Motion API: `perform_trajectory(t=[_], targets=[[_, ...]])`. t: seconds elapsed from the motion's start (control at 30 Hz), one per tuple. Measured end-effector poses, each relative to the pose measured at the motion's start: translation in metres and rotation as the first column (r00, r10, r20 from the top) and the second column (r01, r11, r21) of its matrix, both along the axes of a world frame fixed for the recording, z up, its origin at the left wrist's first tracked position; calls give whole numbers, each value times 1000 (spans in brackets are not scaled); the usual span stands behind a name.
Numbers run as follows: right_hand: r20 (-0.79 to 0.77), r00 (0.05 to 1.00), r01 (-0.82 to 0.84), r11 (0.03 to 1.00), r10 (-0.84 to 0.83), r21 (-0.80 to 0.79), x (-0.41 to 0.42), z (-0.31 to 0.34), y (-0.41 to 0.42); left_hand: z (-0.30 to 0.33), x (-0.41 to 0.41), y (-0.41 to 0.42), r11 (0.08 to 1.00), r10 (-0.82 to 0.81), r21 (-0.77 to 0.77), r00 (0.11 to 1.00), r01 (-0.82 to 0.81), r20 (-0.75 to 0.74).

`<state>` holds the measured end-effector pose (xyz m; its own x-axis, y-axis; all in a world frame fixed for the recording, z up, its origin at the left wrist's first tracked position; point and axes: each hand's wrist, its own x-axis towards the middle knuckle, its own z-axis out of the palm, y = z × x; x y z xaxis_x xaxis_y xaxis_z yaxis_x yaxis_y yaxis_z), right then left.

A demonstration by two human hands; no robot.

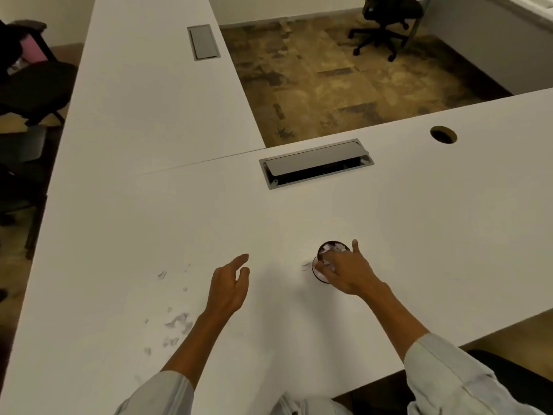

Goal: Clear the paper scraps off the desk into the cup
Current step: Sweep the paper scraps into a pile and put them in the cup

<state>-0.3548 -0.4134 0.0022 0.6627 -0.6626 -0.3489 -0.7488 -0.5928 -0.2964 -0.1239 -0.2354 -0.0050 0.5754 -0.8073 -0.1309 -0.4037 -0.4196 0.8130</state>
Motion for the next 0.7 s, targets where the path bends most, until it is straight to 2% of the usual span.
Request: perform_trajectory(t=[0.07, 0.13, 0.23, 0.3, 0.37, 0.43, 0.5, 0.6, 0.7], targets=[[265, 955, 134, 991, -133, 13, -9, 18, -2, -2, 4, 6, 1000, 9, -3, 1000, -9, -4], [508, 826, 288, 958, -244, -7, -24, 33, -5, -3, 8, 12, 1000, 17, -9, 1000, -17, 4], [664, 622, 501, 863, -415, 69, -52, 37, -6, -4, 12, 20, 999, 31, -20, 999, -31, 17], [638, 506, 627, 756, -580, 189, -68, 29, -4, -5, 13, 26, 999, 36, -24, 999, -36, 14], [480, 487, 691, 658, -730, 299, -77, 12, 3, -6, 13, 33, 999, 34, -22, 999, -34, 12], [307, 473, 682, 564, -825, 466, -77, -5, 11, -7, 12, 39, 999, 37, -15, 999, -37, 5], [265, 421, 613, 487, -868, 622, -69, -15, 18, -7, 12, 44, 999, 40, -8, 999, -40, 1], [290, 381, 552, 468, -878, 690, -56, -20, 16, -6, 15, 52, 999, 48, -7, 999, -48, 8], [383, 334, 627, 506, -861, 592, -50, -15, 10, -6, 19, 59, 998, 67, -15, 998, -67, 17]])
